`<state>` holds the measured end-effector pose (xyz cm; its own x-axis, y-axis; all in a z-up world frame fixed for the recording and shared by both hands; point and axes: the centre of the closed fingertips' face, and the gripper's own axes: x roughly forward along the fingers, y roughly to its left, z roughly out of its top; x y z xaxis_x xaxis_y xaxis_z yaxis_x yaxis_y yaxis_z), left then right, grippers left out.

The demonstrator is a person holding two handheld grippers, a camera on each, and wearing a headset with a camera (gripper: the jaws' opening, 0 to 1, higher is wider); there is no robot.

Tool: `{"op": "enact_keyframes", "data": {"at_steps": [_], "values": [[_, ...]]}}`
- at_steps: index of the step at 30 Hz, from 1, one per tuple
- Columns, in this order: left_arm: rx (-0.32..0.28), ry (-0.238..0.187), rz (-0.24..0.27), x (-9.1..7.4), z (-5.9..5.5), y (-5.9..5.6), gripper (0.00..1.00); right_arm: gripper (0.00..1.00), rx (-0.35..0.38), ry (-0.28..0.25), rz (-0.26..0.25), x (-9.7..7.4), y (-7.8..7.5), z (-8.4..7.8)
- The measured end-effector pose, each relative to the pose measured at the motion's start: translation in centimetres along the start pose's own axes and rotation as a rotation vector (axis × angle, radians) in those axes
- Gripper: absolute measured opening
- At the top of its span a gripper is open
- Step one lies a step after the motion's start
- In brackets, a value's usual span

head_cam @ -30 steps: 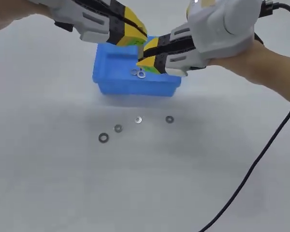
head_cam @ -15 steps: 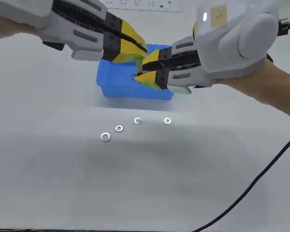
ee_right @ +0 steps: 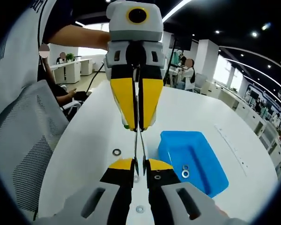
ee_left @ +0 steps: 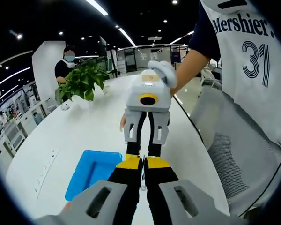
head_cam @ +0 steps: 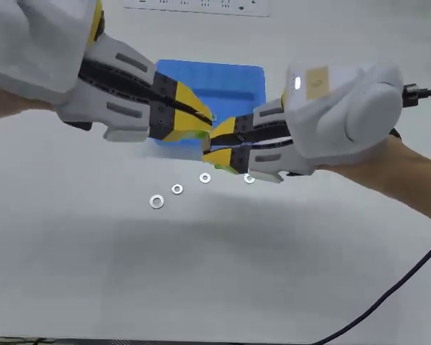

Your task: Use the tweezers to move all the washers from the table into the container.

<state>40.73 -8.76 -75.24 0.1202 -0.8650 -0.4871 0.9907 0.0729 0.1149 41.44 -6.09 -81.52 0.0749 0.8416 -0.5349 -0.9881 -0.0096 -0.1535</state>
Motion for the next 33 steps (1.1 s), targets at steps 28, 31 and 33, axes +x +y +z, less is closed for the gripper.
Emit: {"op": "enact_keyframes", "data": {"at_steps": [28,31,33], "values": [[-0.043,0.025,-0.018,1.2,-2.6,-0.5,0.06,0.11,0.062,0.019,0.038,1.8,1.1,-2.2],[-0.046,0.023,-0.021,1.3,-2.6,-0.5,0.06,0.11,0.068,0.015,0.037,1.9,0.9,-2.2],[-0.05,0.026,-0.022,1.3,-2.8,-0.4,0.06,0.11,0.07,0.017,0.038,2.1,0.9,-2.3]]}}
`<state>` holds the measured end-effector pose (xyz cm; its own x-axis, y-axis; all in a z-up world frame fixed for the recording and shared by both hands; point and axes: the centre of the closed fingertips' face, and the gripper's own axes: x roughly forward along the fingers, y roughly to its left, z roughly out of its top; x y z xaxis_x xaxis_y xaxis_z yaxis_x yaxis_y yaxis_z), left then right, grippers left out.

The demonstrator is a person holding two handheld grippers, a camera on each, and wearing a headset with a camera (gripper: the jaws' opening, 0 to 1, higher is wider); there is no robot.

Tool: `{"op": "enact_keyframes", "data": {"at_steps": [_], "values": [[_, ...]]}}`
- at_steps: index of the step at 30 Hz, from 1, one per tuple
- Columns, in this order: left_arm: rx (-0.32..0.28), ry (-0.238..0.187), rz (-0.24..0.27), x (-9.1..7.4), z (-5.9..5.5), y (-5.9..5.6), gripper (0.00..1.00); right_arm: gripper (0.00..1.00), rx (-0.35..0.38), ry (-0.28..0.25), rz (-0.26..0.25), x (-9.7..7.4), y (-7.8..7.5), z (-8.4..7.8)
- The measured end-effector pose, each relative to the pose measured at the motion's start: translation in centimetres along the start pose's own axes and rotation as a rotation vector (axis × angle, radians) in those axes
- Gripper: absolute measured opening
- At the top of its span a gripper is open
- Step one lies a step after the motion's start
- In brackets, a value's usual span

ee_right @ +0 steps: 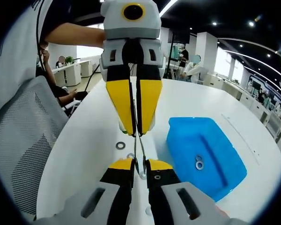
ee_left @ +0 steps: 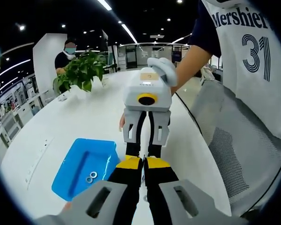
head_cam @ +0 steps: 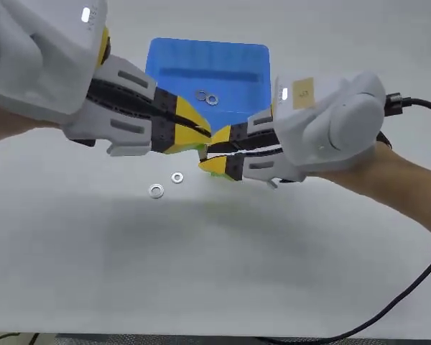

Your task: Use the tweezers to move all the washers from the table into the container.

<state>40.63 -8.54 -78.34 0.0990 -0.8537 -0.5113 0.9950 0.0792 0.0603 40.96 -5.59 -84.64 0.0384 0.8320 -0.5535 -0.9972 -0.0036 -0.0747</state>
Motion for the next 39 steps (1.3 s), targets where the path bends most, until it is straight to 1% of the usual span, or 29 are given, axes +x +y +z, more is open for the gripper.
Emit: {"op": "enact_keyframes", "data": {"at_steps": [7,9,16,25,39], "values": [[-0.006,-0.002,0.001,0.17,-0.25,-0.03,0.06,0.11,0.001,0.003,0.007,0.35,0.1,-0.07],[-0.013,-0.008,0.0,0.19,-0.21,-0.01,0.06,0.11,0.002,0.002,0.006,0.33,0.08,-0.07],[0.0,-0.013,-0.001,0.22,0.13,-0.06,0.06,0.11,0.006,-0.005,-0.004,0.02,-0.05,0.05],[-0.003,-0.012,-0.009,0.55,0.11,-0.22,0.06,0.12,0.007,0.0,-0.005,-0.02,-0.04,-0.39],[-0.023,-0.02,-0.012,0.6,-0.03,0.0,0.06,0.11,0.021,0.005,-0.004,0.03,-0.14,-0.82]]}}
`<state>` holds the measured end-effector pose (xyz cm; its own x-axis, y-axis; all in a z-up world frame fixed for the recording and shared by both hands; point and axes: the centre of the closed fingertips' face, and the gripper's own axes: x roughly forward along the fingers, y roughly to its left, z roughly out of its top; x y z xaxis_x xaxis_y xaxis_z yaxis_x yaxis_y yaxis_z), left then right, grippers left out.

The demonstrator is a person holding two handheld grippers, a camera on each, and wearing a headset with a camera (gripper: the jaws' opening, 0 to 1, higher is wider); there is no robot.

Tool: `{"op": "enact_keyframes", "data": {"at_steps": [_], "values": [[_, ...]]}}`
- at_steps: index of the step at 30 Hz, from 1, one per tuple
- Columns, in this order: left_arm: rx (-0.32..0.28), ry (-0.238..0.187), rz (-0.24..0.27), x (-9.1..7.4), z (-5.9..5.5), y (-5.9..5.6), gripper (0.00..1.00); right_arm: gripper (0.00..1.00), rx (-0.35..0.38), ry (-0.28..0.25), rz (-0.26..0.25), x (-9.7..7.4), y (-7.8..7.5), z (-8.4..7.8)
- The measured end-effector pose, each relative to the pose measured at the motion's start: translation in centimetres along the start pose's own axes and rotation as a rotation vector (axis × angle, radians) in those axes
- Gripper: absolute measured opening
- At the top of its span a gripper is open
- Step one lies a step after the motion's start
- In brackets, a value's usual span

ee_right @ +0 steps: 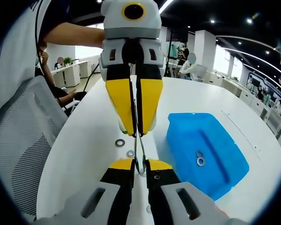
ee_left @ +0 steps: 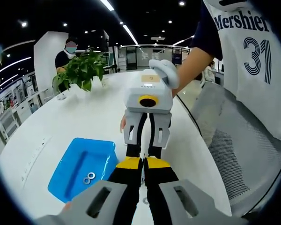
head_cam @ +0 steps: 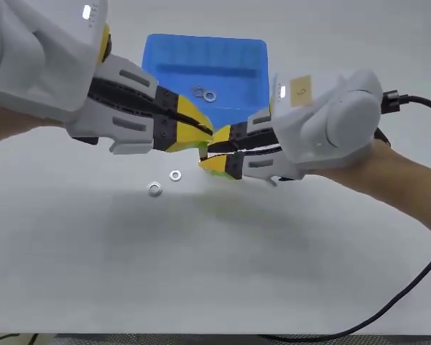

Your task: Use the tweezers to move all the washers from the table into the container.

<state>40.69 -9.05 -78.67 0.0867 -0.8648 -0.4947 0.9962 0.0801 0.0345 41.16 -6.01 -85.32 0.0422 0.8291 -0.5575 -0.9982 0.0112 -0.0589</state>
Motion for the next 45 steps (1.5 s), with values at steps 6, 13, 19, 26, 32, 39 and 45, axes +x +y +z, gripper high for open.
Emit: {"op": "enact_keyframes", "data": {"at_steps": [6,13,19,26,32,39,45], "values": [[-0.013,-0.001,-0.001,-0.1,-0.1,0.1,0.06,0.1,0.001,0.001,0.0,0.0,0.1,0.0],[-0.008,-0.002,0.003,-0.4,0.1,-0.2,0.06,0.1,-0.002,0.002,0.001,-0.1,0.4,0.3],[-0.004,-0.005,0.012,-1.1,0.5,-0.3,0.06,0.1,-0.008,-0.009,-0.001,-0.4,0.7,1.2],[0.005,-0.023,0.024,-2.3,2.1,-0.5,0.06,0.1,-0.034,-0.026,-0.008,-1.4,0.8,3.0],[0.048,-0.038,0.057,-3.8,4.1,0.0,0.06,0.1,-0.051,-0.063,-0.025,-2.5,0.1,5.0],[0.092,-0.046,0.064,-4.8,5.9,0.9,0.06,0.1,-0.072,-0.094,-0.045,-3.6,-1.2,6.9],[0.134,-0.056,0.072,-5.5,7.3,2.4,0.06,0.1,-0.103,-0.111,-0.056,-4.5,-3.0,8.2]]}}
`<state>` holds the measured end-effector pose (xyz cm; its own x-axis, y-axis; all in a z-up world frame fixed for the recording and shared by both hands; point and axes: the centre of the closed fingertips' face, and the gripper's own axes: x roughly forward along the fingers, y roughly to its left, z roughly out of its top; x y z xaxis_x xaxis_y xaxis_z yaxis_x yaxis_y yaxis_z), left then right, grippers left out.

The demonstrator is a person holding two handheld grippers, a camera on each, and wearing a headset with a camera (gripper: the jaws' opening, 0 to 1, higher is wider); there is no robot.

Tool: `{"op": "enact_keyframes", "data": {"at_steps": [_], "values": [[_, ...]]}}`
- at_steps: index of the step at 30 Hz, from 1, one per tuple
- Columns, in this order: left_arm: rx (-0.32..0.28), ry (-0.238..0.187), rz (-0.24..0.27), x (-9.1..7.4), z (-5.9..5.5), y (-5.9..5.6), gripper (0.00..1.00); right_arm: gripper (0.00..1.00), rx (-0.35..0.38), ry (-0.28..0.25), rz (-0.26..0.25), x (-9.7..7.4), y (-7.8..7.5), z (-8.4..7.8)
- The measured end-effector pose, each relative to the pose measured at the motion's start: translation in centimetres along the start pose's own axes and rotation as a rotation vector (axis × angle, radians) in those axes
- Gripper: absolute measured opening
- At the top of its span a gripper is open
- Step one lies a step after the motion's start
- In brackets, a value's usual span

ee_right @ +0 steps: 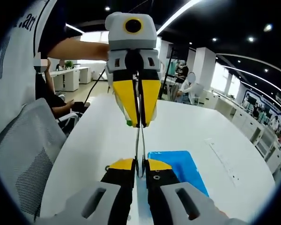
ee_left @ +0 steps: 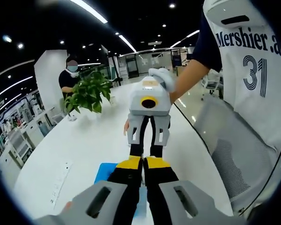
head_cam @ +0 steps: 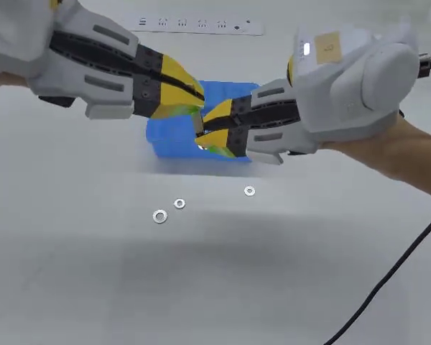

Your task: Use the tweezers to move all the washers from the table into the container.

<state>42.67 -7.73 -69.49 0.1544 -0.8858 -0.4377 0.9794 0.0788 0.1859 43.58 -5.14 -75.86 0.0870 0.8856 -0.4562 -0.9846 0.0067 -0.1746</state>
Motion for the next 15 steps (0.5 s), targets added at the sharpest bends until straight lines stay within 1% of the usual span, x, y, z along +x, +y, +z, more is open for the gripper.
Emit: {"op": "enact_keyframes", "data": {"at_steps": [2,4,7,9,13,15], "values": [[0.004,0.0,-0.002,0.0,0.0,0.5,0.06,0.1,-0.012,0.007,-0.002,0.0,-0.5,0.0],[0.008,-0.003,0.009,0.0,0.1,1.3,0.06,0.1,-0.015,0.006,-0.005,0.0,-1.2,0.1],[0.017,-0.003,0.009,0.2,0.2,2.3,0.06,0.1,-0.015,0.001,-0.012,0.0,-2.3,0.1],[0.033,0.02,0.007,0.4,-0.3,3.0,0.06,0.1,-0.033,0.013,-0.017,0.1,-3.0,-0.3],[0.032,0.027,0.007,0.9,-0.8,4.3,0.06,0.1,-0.018,0.009,-0.031,0.4,-4.6,-0.9],[0.02,0.027,0.007,1.1,-1.3,5.0,0.06,0.1,-0.011,0.011,-0.034,0.7,-5.2,-1.3]]}}
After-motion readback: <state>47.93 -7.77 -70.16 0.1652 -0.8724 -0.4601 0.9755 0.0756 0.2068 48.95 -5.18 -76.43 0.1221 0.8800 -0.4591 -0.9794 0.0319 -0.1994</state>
